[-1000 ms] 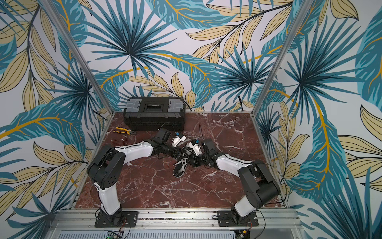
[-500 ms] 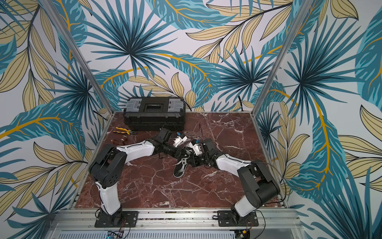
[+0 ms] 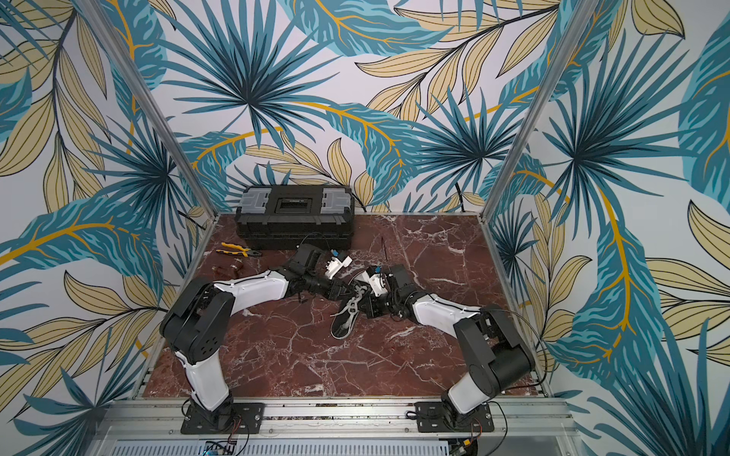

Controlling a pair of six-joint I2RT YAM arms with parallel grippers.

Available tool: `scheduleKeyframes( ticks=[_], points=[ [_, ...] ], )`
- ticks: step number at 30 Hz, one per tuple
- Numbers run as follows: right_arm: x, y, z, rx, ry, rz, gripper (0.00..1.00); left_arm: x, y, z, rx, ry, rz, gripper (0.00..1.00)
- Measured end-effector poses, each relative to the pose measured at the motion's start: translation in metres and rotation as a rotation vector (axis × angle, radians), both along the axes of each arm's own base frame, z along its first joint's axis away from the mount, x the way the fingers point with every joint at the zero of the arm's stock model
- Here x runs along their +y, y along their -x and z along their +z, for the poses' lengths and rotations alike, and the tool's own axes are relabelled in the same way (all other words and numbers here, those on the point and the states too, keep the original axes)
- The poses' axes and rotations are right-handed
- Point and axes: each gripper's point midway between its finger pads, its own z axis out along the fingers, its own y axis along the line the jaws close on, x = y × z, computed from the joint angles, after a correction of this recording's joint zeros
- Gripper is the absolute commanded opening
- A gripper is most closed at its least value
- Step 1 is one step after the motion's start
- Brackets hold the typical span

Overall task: Tie the shoes
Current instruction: Tie the shoelace on the shoe.

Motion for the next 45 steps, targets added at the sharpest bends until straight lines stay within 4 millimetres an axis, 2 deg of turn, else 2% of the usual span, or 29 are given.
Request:
scheduleKeyframes(
  ticks=[8, 18, 22, 29, 34, 38, 39, 40, 45],
  points=[
    [-0.001, 0.002, -0.002, 0.013, 0.006, -0.004, 0.00, 0.008, 0.002, 0.005, -0.026, 0.014, 0.014, 0.20],
    [-0.002, 0.004, -0.004, 0.023, 0.016, 0.003, 0.00, 0.026, 0.024, 0.002, -0.018, 0.009, 0.026, 0.20],
    [-0.002, 0.004, -0.004, 0.016, 0.020, 0.010, 0.00, 0.028, 0.027, 0.000, -0.016, 0.009, 0.027, 0.20],
    [-0.001, 0.002, -0.001, 0.000, 0.013, 0.012, 0.00, 0.017, 0.032, 0.002, -0.017, 0.009, -0.004, 0.20],
    [0.000, 0.000, 0.001, -0.012, 0.007, 0.012, 0.00, 0.000, 0.013, 0.006, -0.017, 0.010, -0.015, 0.20],
    [0.000, 0.000, 0.004, -0.021, 0.002, 0.013, 0.00, -0.004, 0.007, 0.004, -0.009, 0.004, -0.015, 0.20],
    [0.001, 0.000, 0.005, -0.023, 0.001, 0.014, 0.00, -0.004, 0.006, 0.003, -0.002, 0.000, -0.015, 0.50],
    [0.001, 0.000, 0.005, -0.025, -0.002, 0.015, 0.00, -0.004, 0.004, 0.001, 0.006, -0.012, -0.006, 0.62],
    [0.002, -0.002, 0.007, -0.034, -0.006, 0.016, 0.00, -0.004, -0.008, -0.011, 0.062, -0.088, 0.077, 0.66]
  ],
)
